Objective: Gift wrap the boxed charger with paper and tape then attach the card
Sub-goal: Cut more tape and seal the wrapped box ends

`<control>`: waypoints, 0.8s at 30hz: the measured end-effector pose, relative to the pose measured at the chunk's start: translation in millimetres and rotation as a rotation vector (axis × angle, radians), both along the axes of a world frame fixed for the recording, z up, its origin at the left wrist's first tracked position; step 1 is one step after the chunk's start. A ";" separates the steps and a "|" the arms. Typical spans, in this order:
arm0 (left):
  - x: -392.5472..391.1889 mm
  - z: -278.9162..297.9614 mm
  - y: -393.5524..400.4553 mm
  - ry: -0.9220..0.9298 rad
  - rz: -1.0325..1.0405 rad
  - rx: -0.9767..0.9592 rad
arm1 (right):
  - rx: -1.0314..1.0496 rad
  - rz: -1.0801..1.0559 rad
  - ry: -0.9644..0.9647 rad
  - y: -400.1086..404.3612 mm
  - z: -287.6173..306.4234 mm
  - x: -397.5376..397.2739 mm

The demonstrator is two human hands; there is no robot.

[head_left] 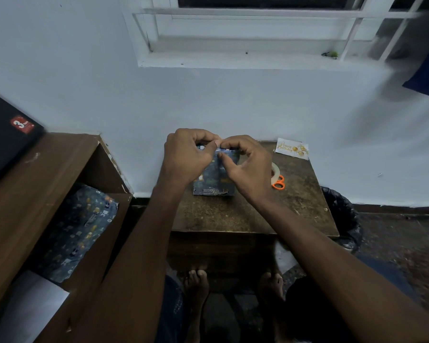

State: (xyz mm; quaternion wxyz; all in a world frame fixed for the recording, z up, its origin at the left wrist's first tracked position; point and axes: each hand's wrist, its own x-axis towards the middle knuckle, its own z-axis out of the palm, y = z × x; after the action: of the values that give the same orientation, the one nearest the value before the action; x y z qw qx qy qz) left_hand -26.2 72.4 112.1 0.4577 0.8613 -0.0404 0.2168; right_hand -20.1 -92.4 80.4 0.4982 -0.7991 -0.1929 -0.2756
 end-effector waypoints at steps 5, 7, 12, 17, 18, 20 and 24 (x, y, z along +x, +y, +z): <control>0.8 -0.6 0.0 -0.001 0.014 0.013 | -0.003 -0.027 -0.017 2.3 -1.2 -2.5; 1.2 -0.7 0.0 0.005 0.023 0.023 | 0.014 -0.028 -0.003 2.1 -1.5 -3.0; 1.9 -0.7 0.7 0.021 0.031 0.020 | -0.048 -0.038 -0.068 2.1 -5.0 -2.7; 6.0 -1.4 0.9 0.071 0.039 -0.024 | -0.095 -0.055 -0.133 1.9 -5.6 -3.8; 7.1 -2.2 1.0 0.084 0.038 -0.031 | -0.095 -0.052 -0.135 1.7 -5.4 -3.9; 9.3 -3.1 0.3 0.104 0.056 -0.041 | -0.089 -0.048 -0.128 1.2 -5.0 -3.8; 13.2 2.3 -2.6 0.150 0.129 0.031 | -0.101 -0.042 -0.124 0.2 -6.1 -6.1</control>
State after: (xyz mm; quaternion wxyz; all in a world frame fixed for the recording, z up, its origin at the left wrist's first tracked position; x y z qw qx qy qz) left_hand -13.0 69.8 114.3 0.4312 0.8829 0.0460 0.1801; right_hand -26.2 -92.3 74.4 0.4384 -0.8086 -0.2200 -0.3249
